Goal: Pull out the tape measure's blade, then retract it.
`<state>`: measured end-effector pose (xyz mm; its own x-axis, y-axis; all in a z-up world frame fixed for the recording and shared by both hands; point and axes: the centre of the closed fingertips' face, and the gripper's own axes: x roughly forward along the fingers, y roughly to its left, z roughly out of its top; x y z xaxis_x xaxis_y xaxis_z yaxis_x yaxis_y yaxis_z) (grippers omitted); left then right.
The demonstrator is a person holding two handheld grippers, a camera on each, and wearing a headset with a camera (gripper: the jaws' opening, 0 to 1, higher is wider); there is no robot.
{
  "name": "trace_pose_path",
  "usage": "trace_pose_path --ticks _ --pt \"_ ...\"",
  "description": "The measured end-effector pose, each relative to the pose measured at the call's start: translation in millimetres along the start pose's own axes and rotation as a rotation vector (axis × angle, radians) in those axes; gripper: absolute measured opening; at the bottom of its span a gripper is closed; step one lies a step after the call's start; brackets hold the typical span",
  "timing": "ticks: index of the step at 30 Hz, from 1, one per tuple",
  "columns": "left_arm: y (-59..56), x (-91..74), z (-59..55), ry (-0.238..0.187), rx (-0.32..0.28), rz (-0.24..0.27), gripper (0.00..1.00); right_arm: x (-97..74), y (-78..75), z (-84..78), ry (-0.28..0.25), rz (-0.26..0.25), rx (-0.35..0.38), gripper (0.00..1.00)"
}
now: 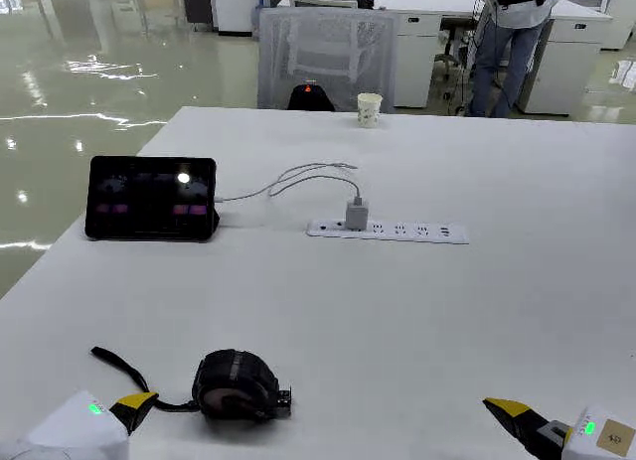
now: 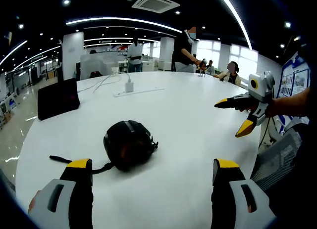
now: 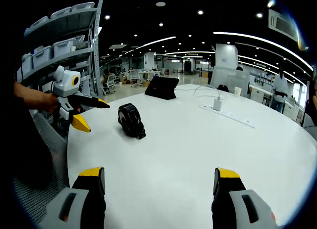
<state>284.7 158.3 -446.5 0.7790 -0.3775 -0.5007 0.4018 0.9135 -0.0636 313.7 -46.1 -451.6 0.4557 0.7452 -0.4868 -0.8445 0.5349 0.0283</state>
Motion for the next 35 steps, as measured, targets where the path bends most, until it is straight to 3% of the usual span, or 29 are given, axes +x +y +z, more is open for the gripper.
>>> trace_pose_path --ticks 16,35 --pt "-6.0 -3.7 2.3 -0.019 0.036 -0.005 0.99 -18.0 1.8 -10.0 -0.014 -0.036 0.028 0.98" --pt "-5.3 -8.1 -1.1 -0.014 0.062 -0.018 0.99 -19.0 3.6 -5.7 -0.033 -0.042 0.035 0.99"
